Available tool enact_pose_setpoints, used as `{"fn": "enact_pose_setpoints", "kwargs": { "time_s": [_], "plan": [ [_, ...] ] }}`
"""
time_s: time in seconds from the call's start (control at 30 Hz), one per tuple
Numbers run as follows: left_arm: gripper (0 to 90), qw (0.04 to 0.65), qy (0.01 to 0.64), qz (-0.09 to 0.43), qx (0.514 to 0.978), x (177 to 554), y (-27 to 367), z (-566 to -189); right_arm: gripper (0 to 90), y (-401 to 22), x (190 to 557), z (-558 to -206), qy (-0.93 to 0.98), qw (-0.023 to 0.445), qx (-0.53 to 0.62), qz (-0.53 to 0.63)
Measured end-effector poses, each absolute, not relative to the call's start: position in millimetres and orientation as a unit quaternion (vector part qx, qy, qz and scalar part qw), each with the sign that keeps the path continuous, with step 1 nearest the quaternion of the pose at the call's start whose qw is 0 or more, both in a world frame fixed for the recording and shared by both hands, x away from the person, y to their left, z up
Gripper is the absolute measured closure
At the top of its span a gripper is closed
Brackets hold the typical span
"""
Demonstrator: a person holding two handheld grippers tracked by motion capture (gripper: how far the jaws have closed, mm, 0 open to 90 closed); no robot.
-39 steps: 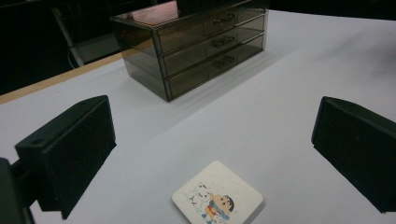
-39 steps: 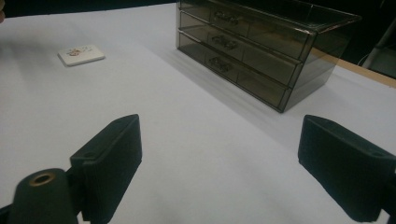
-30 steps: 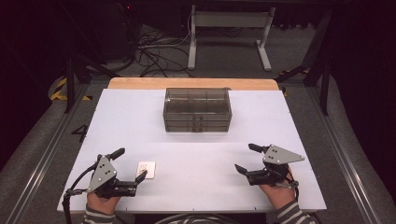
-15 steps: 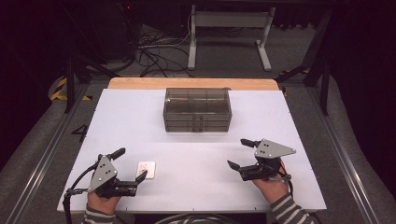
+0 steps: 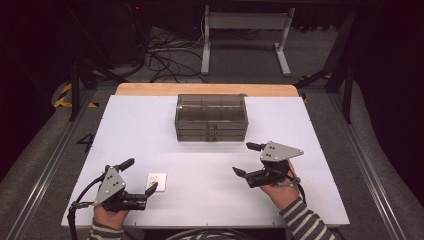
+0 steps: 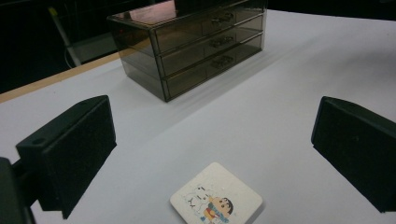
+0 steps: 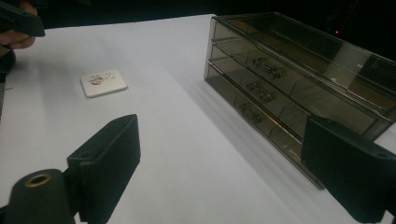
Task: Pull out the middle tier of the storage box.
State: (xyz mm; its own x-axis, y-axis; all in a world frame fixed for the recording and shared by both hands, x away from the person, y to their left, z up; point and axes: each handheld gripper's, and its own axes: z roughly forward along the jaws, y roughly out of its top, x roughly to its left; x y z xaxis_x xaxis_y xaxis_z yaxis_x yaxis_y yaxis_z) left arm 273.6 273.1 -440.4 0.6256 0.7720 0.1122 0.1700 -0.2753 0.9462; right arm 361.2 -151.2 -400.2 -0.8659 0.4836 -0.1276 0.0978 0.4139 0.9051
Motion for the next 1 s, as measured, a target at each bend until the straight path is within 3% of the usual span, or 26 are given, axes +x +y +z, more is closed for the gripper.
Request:
{"fn": "enact_pose_setpoints", "kwargs": {
  "time_s": [0.87, 1.0],
  "plan": [
    [0.6, 0.512, 0.316, 0.294, 0.743, 274, 273, -440, 16.8, -116, 372, -397, 0.841, 0.19, 0.134, 0.488],
    [0.6, 0.512, 0.316, 0.294, 0.743, 274, 274, -441, 21.5, -114, 373, -398, 0.843, 0.195, 0.131, 0.484]
  ]
}}
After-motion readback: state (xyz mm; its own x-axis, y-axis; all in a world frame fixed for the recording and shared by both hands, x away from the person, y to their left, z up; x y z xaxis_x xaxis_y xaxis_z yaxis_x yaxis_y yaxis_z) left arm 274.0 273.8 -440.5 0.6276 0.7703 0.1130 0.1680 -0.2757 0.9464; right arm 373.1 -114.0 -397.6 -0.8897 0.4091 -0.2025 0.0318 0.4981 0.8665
